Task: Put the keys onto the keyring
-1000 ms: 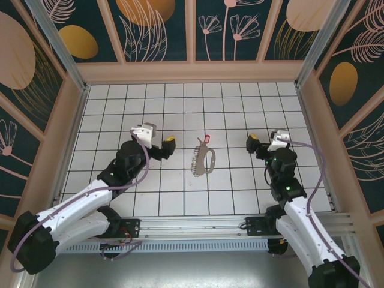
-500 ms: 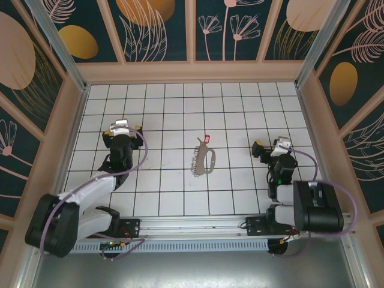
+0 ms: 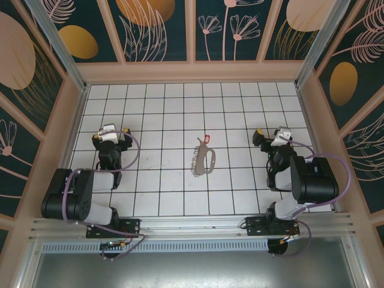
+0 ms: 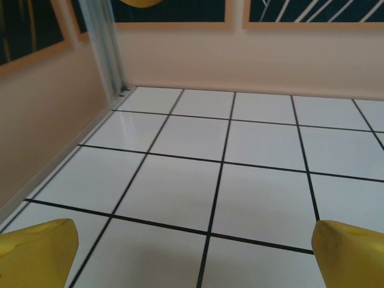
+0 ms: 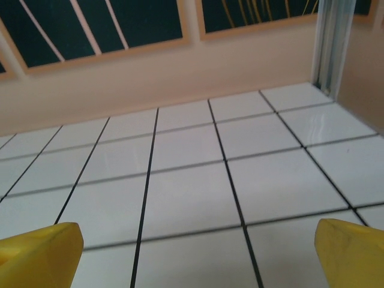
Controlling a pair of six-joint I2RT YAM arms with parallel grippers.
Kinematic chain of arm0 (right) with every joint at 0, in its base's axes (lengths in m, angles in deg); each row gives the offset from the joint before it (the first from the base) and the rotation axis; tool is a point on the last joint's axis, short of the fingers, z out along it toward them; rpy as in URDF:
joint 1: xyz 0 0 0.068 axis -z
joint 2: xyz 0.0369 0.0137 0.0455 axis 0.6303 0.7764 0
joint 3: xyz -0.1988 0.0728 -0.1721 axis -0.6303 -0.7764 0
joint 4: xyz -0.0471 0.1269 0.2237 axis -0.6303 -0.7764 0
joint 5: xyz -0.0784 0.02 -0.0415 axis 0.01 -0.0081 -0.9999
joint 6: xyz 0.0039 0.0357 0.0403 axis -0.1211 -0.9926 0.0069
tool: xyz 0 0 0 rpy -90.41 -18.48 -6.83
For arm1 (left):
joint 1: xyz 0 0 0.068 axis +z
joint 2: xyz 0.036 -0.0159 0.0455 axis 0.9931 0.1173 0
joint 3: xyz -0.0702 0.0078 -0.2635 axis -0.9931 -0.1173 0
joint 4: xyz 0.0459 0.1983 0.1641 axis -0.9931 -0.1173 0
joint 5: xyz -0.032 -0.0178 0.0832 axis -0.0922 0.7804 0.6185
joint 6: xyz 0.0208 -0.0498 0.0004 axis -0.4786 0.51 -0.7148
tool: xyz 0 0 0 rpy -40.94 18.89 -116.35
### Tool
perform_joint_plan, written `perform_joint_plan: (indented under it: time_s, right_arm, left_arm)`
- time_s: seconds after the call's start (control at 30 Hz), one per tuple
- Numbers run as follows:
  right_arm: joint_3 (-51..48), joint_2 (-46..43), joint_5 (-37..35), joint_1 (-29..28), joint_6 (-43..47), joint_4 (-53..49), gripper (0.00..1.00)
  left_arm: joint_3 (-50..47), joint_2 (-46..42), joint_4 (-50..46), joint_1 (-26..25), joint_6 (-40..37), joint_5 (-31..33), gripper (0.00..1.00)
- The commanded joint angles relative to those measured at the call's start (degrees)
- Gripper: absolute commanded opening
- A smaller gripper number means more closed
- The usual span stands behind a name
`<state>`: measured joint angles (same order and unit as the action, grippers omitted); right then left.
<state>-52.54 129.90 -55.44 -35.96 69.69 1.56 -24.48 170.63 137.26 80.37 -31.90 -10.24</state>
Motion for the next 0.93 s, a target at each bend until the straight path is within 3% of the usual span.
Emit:
perform_joint_plan:
  time_s: [0.0, 0.13, 0.9]
  right_arm:
    - [1.2, 0.0, -3.0, -0.6, 0.0, -1.7, 0.99]
    - [1.4, 0.1, -6.7, -1.8, 0.5, -2.0, 0.99]
    - [1.7, 0.2, -4.1, -2.1, 1.8, -2.5, 0.99]
  left_arm:
    - [-0.6, 3.4, 9.3, 3.0, 2.1, -8.8, 0.99]
    - [-0.5, 3.0, 8.3, 3.2, 2.0, -9.3, 0.99]
    - [-0.3, 3.2, 8.1, 3.2, 1.9, -9.2, 0.99]
